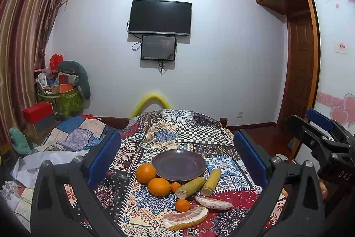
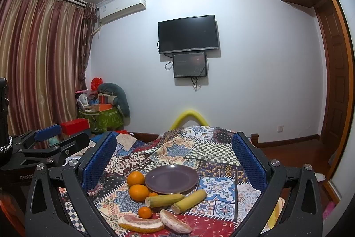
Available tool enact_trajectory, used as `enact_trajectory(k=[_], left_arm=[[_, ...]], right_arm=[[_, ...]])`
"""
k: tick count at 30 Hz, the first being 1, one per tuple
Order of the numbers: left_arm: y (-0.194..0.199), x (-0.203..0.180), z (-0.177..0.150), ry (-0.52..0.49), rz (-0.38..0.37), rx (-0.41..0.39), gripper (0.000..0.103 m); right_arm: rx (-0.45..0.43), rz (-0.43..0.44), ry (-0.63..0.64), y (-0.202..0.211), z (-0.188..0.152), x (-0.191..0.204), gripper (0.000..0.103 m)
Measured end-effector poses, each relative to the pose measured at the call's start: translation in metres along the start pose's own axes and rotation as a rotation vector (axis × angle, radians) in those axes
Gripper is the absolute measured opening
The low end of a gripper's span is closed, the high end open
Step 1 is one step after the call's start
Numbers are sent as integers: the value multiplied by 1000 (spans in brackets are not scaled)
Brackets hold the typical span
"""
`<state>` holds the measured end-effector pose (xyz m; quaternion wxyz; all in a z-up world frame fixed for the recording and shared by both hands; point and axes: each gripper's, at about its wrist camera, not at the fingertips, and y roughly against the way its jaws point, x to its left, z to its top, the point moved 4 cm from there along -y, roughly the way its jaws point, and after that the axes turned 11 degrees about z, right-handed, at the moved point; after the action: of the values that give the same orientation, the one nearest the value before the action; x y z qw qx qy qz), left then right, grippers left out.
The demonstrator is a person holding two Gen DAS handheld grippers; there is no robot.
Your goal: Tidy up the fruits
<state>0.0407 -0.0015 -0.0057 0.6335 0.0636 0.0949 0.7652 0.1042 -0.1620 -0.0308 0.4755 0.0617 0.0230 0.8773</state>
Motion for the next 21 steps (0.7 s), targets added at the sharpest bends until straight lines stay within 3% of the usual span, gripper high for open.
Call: enact_trajectory(k=[21], left_arm=[[1,-1,0,-2,-1,1,103]], right_arm=[[-1,1,-2,1,-1,0,103]])
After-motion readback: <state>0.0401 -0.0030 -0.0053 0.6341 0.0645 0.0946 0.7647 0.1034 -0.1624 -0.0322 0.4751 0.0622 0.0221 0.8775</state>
